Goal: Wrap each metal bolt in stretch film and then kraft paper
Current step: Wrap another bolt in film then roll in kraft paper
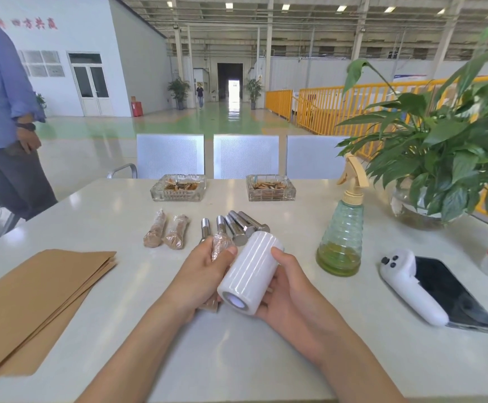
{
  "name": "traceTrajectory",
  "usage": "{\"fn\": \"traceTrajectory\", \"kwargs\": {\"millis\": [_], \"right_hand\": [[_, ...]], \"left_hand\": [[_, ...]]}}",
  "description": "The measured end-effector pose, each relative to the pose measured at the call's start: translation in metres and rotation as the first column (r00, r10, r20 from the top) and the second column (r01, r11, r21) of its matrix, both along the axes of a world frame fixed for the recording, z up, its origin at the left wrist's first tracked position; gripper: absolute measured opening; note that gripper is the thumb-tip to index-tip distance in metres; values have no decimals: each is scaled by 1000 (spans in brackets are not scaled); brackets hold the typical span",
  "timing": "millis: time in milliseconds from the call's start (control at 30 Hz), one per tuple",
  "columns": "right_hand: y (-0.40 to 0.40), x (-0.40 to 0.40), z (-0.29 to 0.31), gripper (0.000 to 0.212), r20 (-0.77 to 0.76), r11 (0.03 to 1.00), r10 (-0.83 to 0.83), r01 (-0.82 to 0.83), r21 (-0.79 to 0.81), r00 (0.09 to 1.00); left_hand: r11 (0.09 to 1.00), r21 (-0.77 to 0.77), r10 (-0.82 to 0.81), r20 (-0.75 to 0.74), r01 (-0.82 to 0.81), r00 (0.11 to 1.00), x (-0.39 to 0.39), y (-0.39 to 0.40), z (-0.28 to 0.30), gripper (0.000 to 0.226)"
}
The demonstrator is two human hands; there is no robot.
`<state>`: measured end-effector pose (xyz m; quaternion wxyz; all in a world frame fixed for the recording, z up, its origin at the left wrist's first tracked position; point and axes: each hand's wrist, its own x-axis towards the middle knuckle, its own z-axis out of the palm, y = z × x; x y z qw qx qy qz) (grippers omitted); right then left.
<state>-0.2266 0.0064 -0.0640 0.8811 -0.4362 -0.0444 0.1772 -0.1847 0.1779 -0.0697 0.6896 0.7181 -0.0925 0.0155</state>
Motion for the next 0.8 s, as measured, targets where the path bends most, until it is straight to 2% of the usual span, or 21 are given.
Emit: {"fn": "traceTrajectory", "kwargs": {"millis": [67, 133, 233, 300, 433, 533, 633, 700, 733, 800], "right_hand": [[0, 0, 0, 47, 13, 1000, 16, -16, -1, 1000], [0, 0, 0, 48, 17, 1000, 24, -24, 7, 1000], [1, 2, 0, 52, 19, 1000, 11, -11, 10, 1000], [0, 3, 1, 53, 8, 1000, -3, 2, 16, 1000], [-5, 3, 7, 56, -32, 994, -17, 21, 103, 999], [-8, 1, 9, 55, -10, 992, 1, 1, 128, 1000], [-8, 1, 8, 56, 7, 993, 9, -10, 117, 1000], [-6, 1, 7, 57, 15, 997, 12, -13, 73, 1000], [-5, 1, 7, 57, 17, 998, 14, -15, 55, 1000], [-3, 2, 7, 57, 0, 999, 16, -16, 44, 1000]], "left_hand": [[999, 35, 16, 13, -17, 1000, 0, -1, 1, 28], [997, 69, 43, -23, -41, 999, 1, -2, 4, 41], [997, -42, 52, -239, -63, 970, 5, -5, 11, 47], [993, -100, 26, -306, -60, 952, 7, -3, 12, 45], [989, -121, -105, -178, 85, 978, 7, 6, 8, 40], [983, -148, -129, -128, 109, 983, 6, 6, 7, 42], [974, -194, -137, -96, 116, 986, 4, 5, 7, 40], [976, -185, -137, -83, 120, 987, 4, 3, 6, 15], [977, -175, -139, -89, 122, 986, 3, 2, 6, 14], [979, -156, -150, -130, 129, 980, 2, 0, 6, 25]]}}
